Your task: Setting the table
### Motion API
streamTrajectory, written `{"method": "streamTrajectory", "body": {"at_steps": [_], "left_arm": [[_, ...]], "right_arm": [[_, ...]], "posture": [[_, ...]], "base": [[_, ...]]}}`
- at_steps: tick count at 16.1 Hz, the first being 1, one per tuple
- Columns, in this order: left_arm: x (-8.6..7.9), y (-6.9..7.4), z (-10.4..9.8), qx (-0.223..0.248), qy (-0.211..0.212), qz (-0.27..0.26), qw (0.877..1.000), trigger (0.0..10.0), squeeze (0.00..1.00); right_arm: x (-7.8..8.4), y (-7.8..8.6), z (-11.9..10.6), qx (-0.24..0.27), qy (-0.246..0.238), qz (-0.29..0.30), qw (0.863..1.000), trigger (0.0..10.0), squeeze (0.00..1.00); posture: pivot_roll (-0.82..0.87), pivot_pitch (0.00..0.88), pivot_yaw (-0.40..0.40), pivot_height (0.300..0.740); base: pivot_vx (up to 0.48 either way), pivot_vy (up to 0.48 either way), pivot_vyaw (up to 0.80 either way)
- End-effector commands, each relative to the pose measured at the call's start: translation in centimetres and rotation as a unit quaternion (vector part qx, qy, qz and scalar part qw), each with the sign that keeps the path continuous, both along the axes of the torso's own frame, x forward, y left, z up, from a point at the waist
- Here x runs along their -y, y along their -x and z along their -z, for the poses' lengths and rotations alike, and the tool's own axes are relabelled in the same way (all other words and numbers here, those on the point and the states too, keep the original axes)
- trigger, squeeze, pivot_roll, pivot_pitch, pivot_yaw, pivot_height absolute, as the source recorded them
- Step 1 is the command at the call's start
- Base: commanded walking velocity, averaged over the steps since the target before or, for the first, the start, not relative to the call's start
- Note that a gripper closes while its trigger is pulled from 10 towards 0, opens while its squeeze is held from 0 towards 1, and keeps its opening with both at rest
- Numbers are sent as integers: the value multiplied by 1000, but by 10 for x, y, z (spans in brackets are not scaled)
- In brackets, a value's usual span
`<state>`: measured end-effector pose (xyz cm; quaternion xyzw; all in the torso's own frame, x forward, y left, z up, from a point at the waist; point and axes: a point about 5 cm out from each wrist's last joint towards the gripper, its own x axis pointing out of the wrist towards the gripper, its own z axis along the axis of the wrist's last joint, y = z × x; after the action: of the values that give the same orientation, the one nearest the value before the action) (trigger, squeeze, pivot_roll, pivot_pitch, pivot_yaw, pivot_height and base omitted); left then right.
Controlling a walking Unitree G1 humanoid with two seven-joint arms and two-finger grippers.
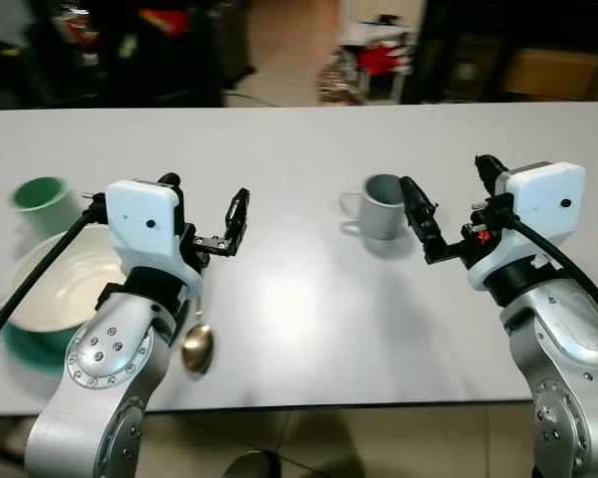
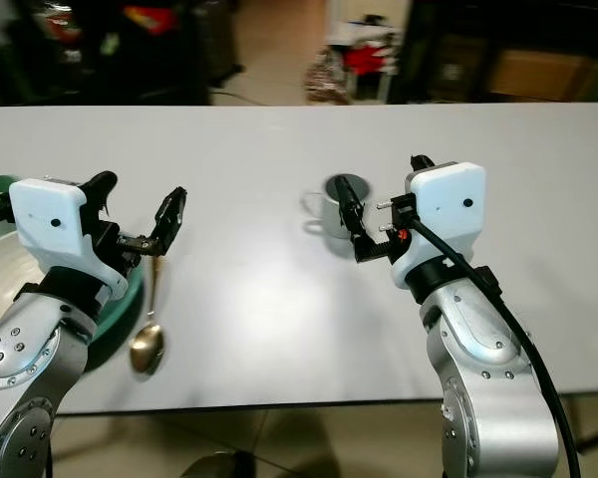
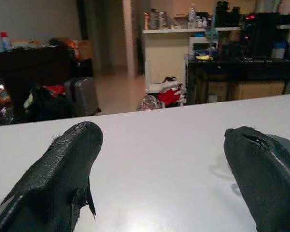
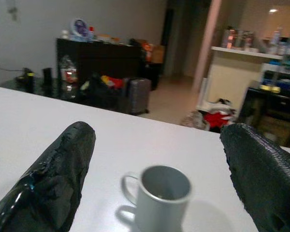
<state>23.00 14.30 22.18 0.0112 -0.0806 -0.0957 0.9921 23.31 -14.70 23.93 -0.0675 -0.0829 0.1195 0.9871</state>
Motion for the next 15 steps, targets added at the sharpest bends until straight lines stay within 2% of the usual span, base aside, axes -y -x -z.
{"method": "streamTrajectory", "body": {"at_steps": [1,3,4,7,8,11,15], "left_arm": [[-4,2,-3,9,7,-14,1000,10000,0],[-8,0,-5,33,-2,-52,998,10000,0],[-9,-2,-4,26,-16,-55,998,10000,0],[-10,-2,-4,15,-32,-54,998,10000,0],[-6,0,0,-20,-54,-14,998,10000,0],[-8,-1,2,-16,-59,-28,998,10000,0],[-8,-4,0,-22,-56,-16,998,10000,0]], "right_arm": [[0,2,-2,8,1,-2,1000,10000,1000],[3,0,-1,4,-6,11,1000,10000,1000],[2,-2,2,-11,-16,10,1000,10000,1000],[4,-3,2,-19,-37,13,999,10000,1000],[5,-2,3,-22,-43,10,999,10000,1000],[4,-4,0,-20,-28,0,999,10000,1000],[-2,-2,-2,-14,-13,-12,1000,10000,1000]], "posture": [[-65,32,51,740],[-63,26,47,740],[-61,17,44,740],[-64,12,48,740],[-68,5,44,740],[-82,5,40,740],[-91,0,55,740]], "base": [[0,0,800],[0,0,800],[0,0,800],[0,0,800],[0,0,800],[0,0,800],[0,0,800]]}}
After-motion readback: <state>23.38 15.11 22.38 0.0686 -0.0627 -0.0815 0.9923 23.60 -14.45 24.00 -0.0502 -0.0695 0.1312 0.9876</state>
